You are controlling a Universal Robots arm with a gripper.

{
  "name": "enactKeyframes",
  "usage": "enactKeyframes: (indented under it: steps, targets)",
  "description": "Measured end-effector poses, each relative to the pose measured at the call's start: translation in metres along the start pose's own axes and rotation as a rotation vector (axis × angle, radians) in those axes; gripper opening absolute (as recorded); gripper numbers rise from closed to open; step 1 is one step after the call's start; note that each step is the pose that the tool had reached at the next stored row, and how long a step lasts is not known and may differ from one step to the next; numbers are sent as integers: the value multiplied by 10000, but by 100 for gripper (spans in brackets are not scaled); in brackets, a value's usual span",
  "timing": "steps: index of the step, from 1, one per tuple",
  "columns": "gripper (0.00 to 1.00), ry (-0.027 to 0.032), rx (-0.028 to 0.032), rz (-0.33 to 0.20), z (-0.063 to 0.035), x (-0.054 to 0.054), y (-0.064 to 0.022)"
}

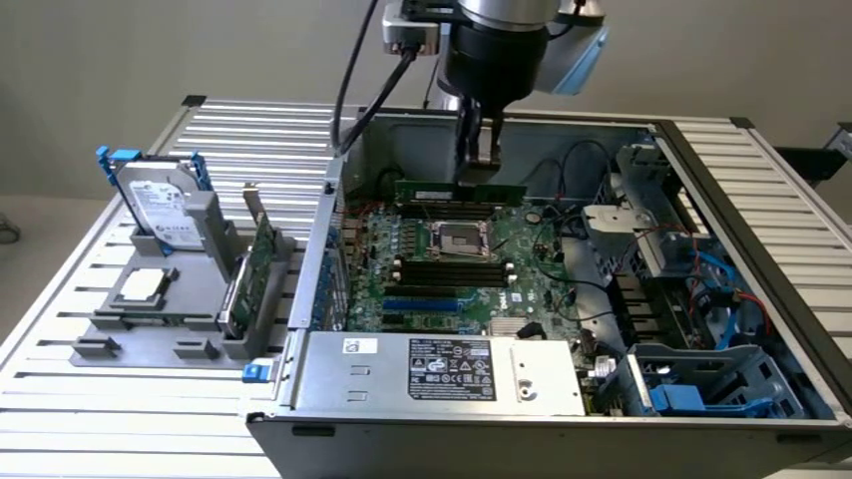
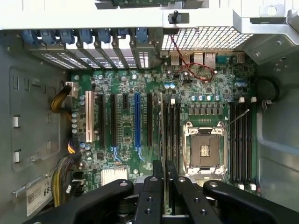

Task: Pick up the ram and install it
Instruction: 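Pick up the ram and move it above insertion slot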

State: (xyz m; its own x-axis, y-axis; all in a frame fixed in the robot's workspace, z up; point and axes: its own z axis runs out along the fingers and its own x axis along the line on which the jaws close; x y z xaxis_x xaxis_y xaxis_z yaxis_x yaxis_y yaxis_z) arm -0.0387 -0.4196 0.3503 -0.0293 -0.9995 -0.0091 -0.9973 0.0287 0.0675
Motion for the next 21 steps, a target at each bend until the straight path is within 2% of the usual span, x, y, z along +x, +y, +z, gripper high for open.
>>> enactKeyframes:
  steps: [5, 10, 17, 21]
  targets:
    - [15, -130, -1, 176, 42, -2, -49]
    - [15, -211, -3, 261, 77, -17, -79]
    - [15, -244, -4, 267, 155, -128, -90]
    - [15, -243, -6, 272, 155, -138, -89]
